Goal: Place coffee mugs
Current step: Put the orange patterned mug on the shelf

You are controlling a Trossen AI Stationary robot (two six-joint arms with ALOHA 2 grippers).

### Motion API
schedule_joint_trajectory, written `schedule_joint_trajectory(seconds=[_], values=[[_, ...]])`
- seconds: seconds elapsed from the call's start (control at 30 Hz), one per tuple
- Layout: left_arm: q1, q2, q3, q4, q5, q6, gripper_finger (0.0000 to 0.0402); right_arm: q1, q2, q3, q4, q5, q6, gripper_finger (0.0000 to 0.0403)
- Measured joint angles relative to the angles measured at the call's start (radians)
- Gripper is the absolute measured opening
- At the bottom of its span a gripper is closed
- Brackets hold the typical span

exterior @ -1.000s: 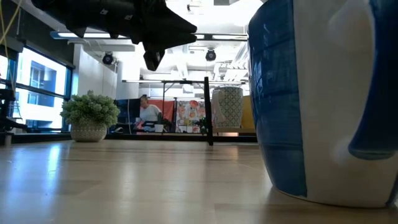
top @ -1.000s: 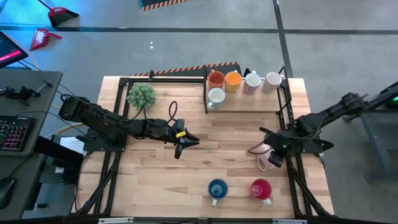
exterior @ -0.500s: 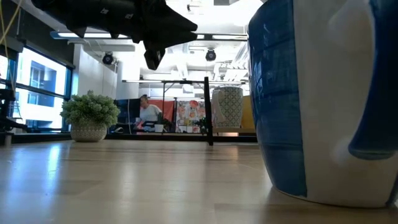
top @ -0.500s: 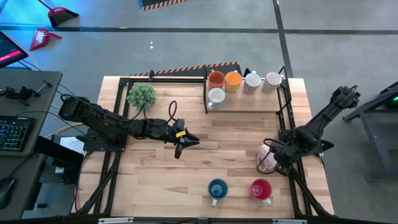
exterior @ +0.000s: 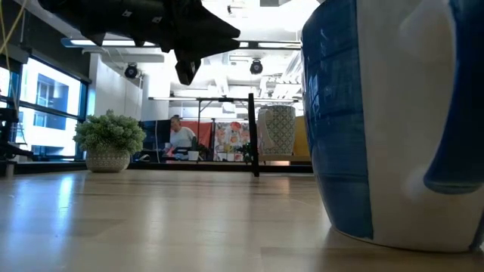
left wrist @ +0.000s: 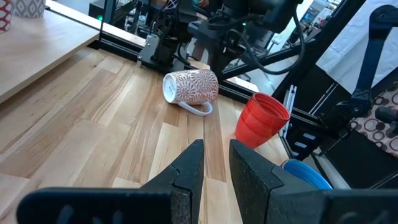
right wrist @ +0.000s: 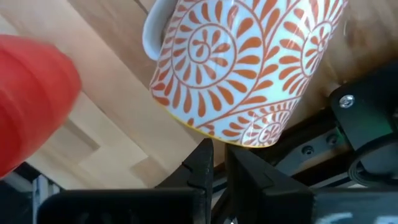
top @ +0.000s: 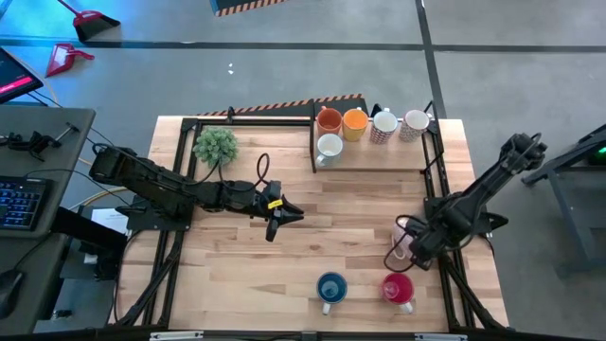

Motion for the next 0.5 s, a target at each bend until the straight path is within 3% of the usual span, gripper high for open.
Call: schedule_joint_trajectory(seconds=[0.5], values=[[0.0, 0.0, 0.0, -0.001, 0.0, 0.0, 0.0065, -0.001, 0.037, 0.0, -0.018, 0.131, 0.114, 0.0034]])
